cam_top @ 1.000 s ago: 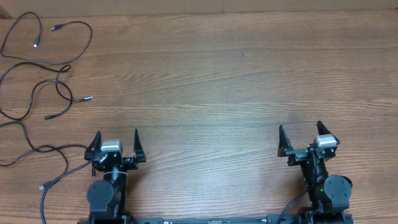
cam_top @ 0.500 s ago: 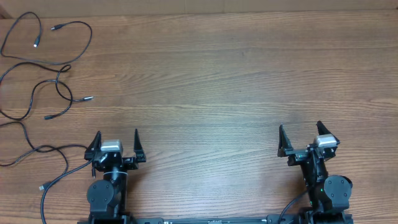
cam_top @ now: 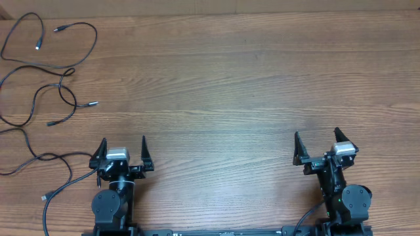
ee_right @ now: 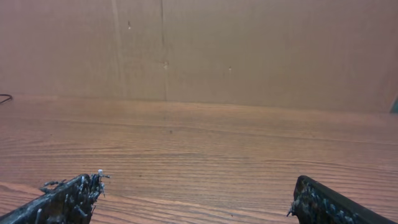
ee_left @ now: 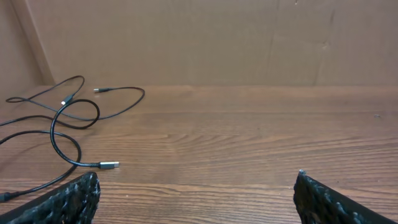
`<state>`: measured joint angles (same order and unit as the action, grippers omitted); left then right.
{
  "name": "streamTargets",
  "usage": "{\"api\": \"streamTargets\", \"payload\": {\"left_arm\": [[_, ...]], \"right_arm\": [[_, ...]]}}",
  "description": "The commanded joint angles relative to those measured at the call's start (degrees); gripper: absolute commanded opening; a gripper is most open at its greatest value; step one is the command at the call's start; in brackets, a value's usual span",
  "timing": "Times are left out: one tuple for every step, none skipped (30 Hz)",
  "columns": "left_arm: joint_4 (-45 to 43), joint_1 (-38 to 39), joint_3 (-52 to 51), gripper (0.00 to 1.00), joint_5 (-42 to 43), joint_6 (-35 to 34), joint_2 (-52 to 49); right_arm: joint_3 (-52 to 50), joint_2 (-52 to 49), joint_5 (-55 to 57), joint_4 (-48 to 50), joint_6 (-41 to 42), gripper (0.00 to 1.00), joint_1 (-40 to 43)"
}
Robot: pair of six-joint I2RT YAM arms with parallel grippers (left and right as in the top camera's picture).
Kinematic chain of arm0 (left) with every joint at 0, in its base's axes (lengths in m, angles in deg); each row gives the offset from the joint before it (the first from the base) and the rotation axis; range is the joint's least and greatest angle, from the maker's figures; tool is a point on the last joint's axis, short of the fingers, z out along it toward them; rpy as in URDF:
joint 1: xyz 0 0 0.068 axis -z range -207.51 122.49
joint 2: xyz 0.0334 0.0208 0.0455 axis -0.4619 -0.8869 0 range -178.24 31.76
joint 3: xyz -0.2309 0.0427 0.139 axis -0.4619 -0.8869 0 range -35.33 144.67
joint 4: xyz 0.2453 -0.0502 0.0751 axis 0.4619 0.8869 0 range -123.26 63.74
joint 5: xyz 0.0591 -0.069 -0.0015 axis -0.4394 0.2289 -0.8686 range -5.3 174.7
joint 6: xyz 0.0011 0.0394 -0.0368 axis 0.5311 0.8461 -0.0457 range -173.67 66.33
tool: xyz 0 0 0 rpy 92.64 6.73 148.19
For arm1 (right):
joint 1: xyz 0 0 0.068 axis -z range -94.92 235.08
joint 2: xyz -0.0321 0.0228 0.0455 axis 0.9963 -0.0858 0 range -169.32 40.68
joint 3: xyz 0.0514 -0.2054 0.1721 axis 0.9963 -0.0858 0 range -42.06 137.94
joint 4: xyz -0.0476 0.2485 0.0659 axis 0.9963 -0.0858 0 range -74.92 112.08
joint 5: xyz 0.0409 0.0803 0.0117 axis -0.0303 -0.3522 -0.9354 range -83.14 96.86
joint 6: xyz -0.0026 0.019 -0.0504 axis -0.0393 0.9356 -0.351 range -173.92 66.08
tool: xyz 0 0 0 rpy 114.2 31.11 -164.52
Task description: Untangle cables
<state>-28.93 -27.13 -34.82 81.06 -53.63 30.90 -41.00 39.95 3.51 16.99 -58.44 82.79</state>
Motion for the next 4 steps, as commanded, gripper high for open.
{"api": "streamTargets", "payload": {"left_arm": [[0.0, 0.4, -0.2, 1.00, 0.5, 0.9, 0.7], [0.0, 0.4, -0.2, 1.00, 0.5, 0.9, 0.7], [0.0, 0.4, -0.2, 1.00, 0.5, 0.9, 0.7], [0.0, 0.4, -0.2, 1.00, 0.5, 0.9, 0.7]], "right_arm": [[-0.6, 0.6, 0.7, 0.4, 0.0, 1.00, 0.0], [-0.6, 0.6, 0.7, 0.4, -0.1, 1.00, 0.0], [-0.6, 0.6, 0.7, 0.4, -0.1, 1.00, 0.0], [-0.6, 0.6, 0.7, 0.4, -0.1, 1.00, 0.0]]}}
